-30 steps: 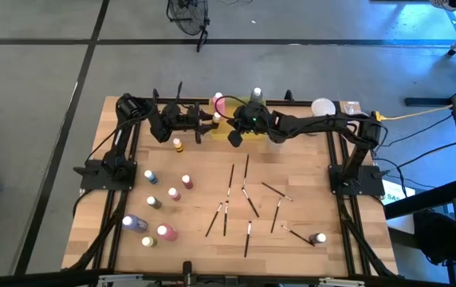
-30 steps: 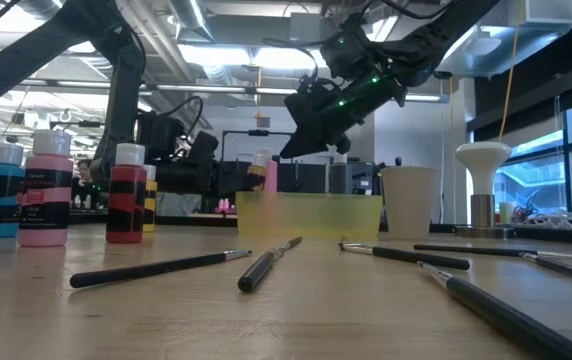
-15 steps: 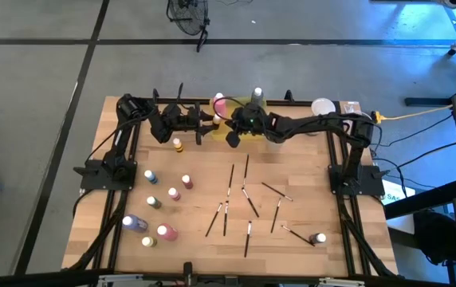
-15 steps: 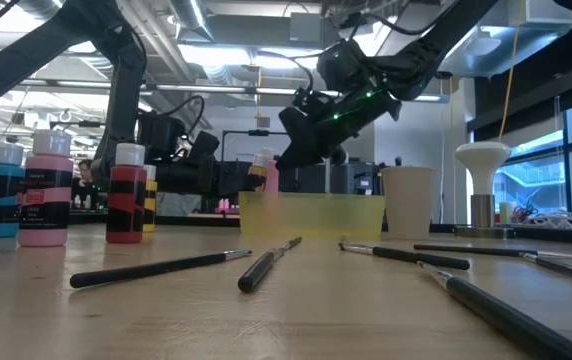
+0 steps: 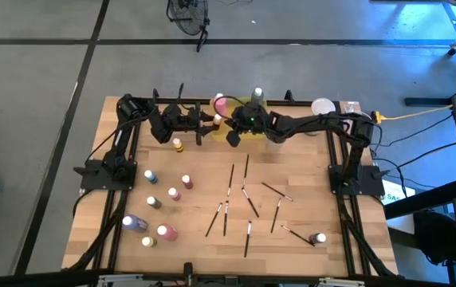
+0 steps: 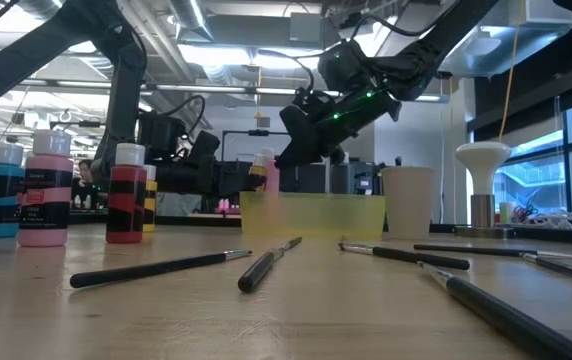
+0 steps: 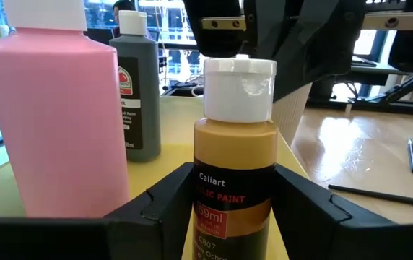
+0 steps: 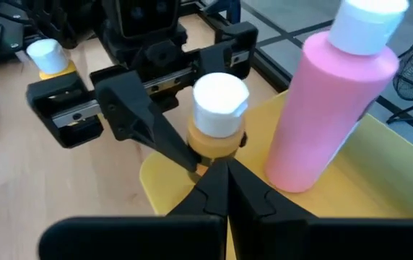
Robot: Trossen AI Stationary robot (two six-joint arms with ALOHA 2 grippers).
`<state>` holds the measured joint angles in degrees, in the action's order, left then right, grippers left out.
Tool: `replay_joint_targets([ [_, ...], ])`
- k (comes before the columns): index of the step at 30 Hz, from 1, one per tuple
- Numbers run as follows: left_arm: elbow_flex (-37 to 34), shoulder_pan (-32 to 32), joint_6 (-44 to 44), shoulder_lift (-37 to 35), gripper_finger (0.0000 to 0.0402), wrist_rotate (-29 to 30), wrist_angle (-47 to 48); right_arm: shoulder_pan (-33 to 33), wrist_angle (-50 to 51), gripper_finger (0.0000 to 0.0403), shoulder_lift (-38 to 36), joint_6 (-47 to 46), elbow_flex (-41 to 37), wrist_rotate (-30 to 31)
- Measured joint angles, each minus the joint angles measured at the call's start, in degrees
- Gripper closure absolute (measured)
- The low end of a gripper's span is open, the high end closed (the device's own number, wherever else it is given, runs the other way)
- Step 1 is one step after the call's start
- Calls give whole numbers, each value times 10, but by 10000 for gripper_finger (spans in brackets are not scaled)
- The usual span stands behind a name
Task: Pick & Place Paint Supplies
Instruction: Put the small yellow paint bottle into the yellow bin
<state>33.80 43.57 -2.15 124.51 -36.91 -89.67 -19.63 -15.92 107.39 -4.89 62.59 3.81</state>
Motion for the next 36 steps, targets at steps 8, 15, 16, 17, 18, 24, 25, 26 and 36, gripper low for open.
replay_joint_targets([
  [8, 0, 0, 3, 0, 224, -1, 0, -2, 0, 403, 0, -2, 0, -11],
  [15, 0, 0, 4, 0, 217, -2, 0, -3, -1, 403, 10, 2, 0, -13],
  [16, 0, 0, 4, 0, 217, -2, 0, -3, -4, 403, 14, 2, 0, -13],
  [17, 0, 0, 4, 0, 217, -2, 0, -3, -8, 403, 18, 2, 0, -13],
  [18, 0, 0, 4, 0, 217, -2, 0, -3, -14, 403, 22, 2, 0, -12],
  [24, 0, 0, 4, 0, 216, -1, 0, -3, -26, 403, 31, 2, 1, -11],
  [25, 0, 0, 4, 0, 216, -1, 0, -3, -26, 403, 31, 2, 1, -11],
  [26, 0, 0, 4, 0, 216, -1, 0, -3, -26, 403, 30, 2, 1, -11],
  [36, 0, 0, 4, 0, 215, -1, 0, -3, -32, 403, 30, 2, 1, -15],
])
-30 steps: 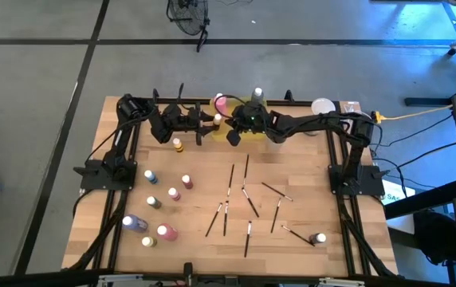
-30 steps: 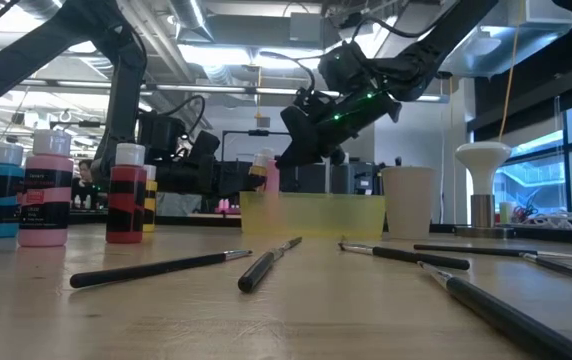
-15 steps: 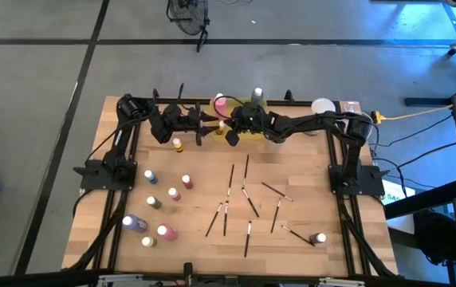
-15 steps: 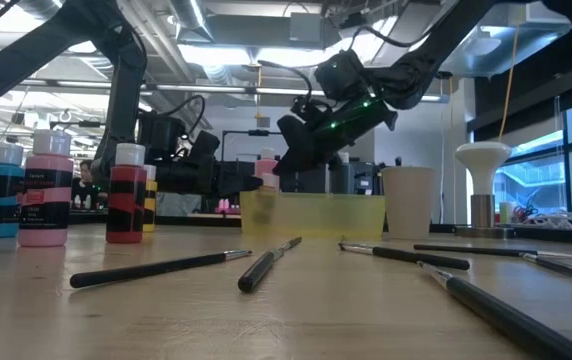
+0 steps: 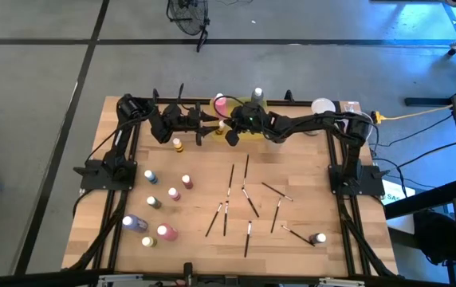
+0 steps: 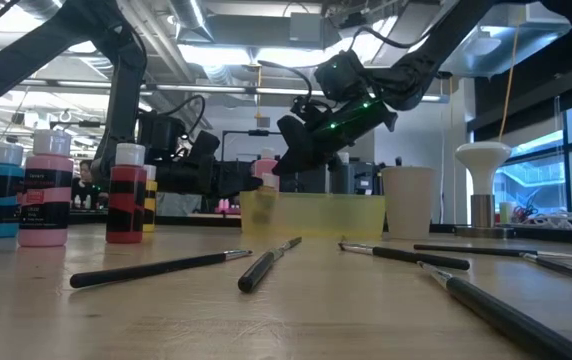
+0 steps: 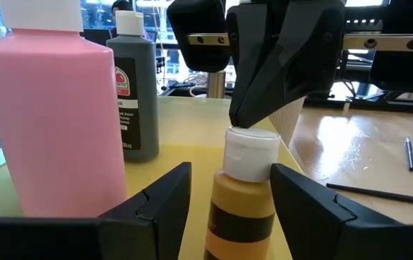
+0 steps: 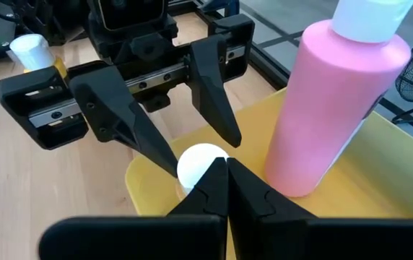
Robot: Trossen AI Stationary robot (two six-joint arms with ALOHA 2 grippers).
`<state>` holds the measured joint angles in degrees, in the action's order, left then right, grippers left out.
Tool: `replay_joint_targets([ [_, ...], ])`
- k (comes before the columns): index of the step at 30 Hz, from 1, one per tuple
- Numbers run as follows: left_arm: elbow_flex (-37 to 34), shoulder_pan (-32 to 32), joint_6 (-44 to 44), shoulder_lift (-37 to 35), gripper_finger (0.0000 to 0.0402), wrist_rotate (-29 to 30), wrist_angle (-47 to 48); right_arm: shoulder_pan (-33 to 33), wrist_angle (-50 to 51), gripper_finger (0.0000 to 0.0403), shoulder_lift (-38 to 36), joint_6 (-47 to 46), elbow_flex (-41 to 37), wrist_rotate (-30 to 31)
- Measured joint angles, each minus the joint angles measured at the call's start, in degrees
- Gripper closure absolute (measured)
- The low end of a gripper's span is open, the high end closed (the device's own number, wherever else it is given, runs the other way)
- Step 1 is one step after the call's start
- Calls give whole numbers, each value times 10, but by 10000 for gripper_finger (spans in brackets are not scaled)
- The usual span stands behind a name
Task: Pick & Place Paint Supplies
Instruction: Put the small yellow paint bottle into the yellow bin
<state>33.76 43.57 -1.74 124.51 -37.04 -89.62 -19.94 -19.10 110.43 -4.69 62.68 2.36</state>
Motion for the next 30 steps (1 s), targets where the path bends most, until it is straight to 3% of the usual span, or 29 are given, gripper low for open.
replay_joint_targets([
  [30, 0, 0, 0, 0, 215, 0, -2, 0, -14, 403, 1, 6, -1, -17],
])
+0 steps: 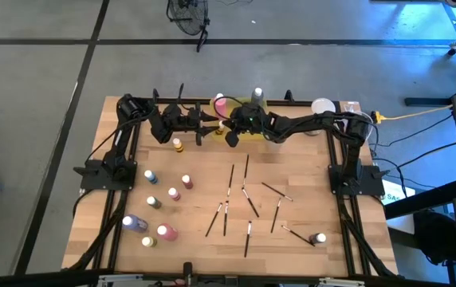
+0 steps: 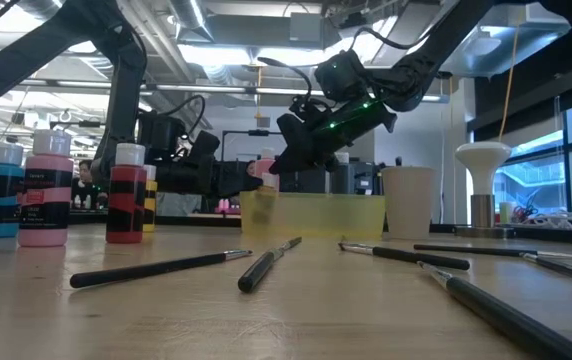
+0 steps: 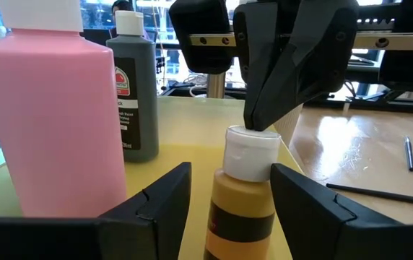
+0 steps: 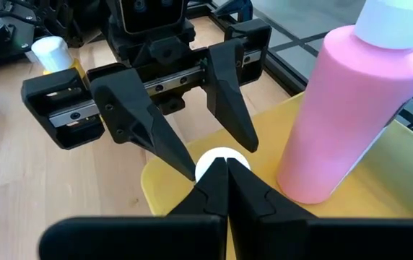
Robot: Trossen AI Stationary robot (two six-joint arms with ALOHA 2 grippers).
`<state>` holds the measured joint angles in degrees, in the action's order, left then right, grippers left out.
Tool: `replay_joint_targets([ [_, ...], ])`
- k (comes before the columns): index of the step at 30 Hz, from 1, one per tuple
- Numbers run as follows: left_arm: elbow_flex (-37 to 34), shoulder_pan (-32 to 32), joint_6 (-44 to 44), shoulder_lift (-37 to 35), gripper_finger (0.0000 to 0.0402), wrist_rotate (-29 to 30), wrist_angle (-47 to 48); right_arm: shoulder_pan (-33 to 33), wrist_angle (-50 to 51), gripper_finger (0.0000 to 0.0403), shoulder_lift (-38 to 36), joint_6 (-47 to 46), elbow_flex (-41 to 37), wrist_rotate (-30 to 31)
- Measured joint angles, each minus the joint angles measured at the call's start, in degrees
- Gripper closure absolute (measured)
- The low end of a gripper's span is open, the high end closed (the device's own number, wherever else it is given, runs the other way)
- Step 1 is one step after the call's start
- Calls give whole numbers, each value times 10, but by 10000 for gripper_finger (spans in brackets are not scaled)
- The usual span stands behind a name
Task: Pick & Place Paint Supplies
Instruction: Put the small yellow paint bottle into the yellow bin
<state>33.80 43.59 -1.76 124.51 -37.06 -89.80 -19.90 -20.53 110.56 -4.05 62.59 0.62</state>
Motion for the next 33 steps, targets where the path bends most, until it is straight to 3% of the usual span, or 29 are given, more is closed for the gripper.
replay_joint_targets([
  [33, -6, 9, 13, -46, 215, -16, 2, 0, -3, 403, 0, 5, 0, 0],
])
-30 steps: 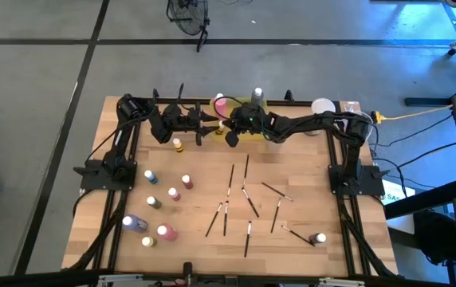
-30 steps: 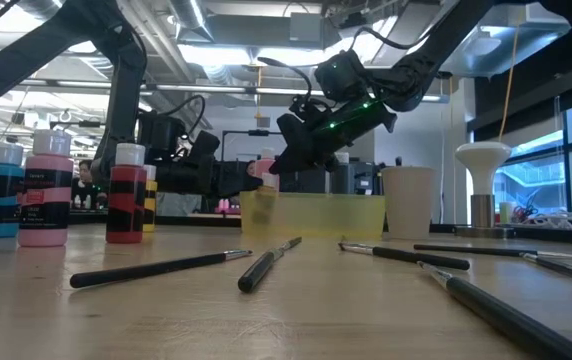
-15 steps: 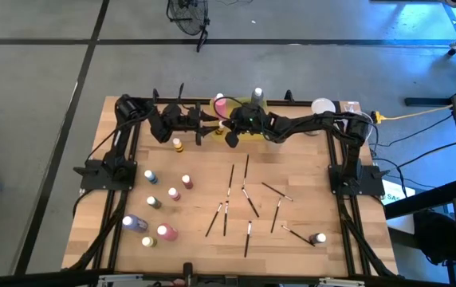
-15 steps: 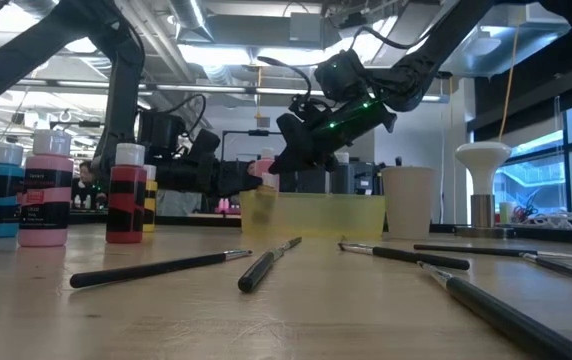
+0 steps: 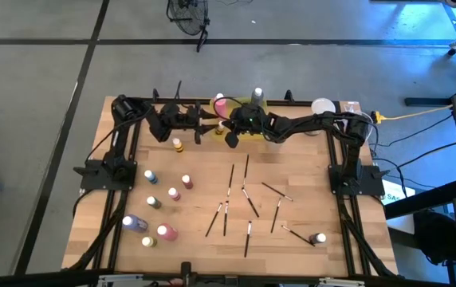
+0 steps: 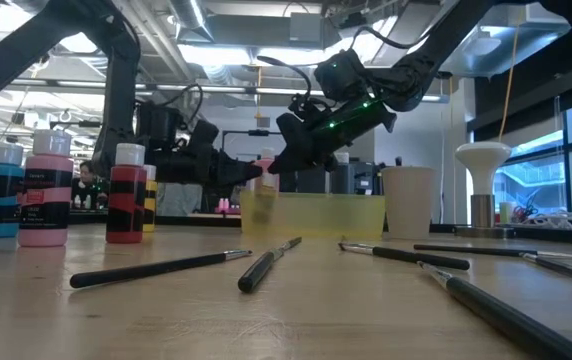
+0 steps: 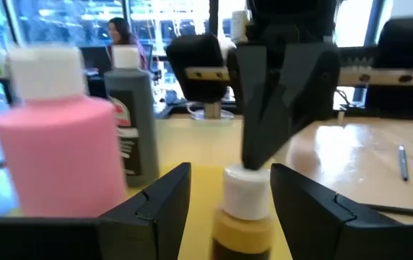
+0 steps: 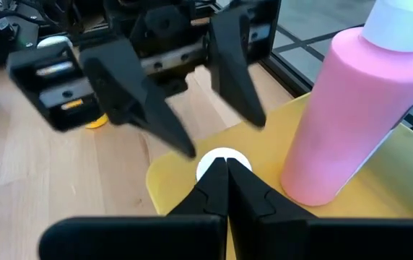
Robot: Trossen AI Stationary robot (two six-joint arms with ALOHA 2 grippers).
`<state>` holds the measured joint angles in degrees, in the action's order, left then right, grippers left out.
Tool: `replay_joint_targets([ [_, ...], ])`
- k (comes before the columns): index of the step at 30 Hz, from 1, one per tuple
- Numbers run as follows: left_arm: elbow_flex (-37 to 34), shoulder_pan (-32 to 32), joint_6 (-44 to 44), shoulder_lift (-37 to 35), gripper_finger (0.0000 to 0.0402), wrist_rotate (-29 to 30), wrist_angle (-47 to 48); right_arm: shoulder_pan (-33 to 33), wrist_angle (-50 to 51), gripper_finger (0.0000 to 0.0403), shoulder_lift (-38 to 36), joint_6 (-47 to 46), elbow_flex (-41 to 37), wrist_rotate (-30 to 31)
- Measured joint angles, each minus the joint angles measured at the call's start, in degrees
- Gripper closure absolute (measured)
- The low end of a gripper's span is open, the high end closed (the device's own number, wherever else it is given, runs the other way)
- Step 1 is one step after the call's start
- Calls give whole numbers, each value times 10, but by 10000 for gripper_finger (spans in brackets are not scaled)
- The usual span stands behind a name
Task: Pick & Place Paint Supplies
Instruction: Put the small yellow paint bottle into the yellow bin, then put the silver paint brush into the white cup
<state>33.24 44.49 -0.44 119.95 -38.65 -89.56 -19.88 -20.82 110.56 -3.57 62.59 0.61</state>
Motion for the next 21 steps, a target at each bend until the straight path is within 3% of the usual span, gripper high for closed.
replay_joint_targets([
  [13, -39, 10, -15, -123, 215, 0, -2, 0, 7, 403, 0, 7, 7, -11],
  [21, -60, 10, -23, -144, 215, -35, -1, 6, 37, 403, 0, 30, 41, -13],
])
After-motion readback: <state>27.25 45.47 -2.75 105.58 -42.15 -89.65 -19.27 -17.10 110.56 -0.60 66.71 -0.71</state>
